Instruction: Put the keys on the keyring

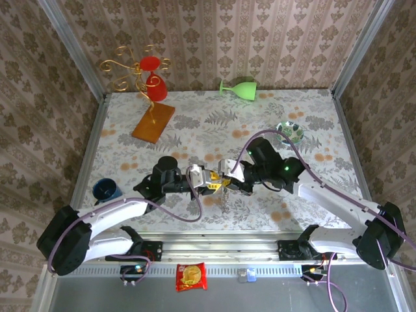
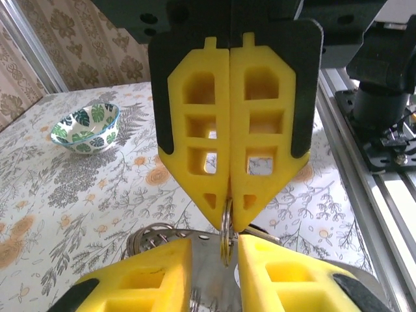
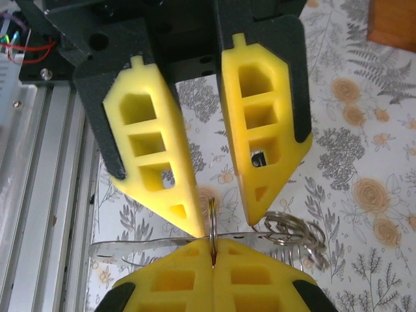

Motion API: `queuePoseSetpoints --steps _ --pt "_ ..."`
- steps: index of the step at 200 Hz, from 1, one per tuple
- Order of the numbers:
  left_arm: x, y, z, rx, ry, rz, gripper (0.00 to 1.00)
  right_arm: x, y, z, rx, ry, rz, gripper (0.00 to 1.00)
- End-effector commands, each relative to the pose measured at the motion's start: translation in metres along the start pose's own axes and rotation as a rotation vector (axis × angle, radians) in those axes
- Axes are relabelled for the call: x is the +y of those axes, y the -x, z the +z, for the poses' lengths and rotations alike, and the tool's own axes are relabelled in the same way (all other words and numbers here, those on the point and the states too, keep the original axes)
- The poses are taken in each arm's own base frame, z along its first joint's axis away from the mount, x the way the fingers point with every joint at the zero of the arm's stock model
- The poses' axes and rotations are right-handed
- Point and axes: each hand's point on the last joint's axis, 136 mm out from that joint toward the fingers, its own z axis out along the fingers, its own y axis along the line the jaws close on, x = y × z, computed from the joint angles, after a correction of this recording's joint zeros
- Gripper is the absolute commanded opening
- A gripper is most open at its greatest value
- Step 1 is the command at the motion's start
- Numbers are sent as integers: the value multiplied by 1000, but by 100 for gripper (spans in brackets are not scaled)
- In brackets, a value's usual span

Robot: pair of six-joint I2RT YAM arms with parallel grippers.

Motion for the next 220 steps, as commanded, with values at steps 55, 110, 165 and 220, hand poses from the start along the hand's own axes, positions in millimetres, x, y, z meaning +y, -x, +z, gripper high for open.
queuePoseSetpoints --steps 55,110,165,220 --pt "-5 13 -1 7 -48 61 10 14 6 4 92 66 -104 0" --pt "-7 16 -3 -45 -31 57 0 0 22 -13 -153 -25 13 27" --pt "-11 19 -6 -107 -31 33 0 -2 15 -14 -239 -53 61 29" --pt "-10 21 -7 -125 -26 25 0 0 12 -5 -236 -13 86 27"
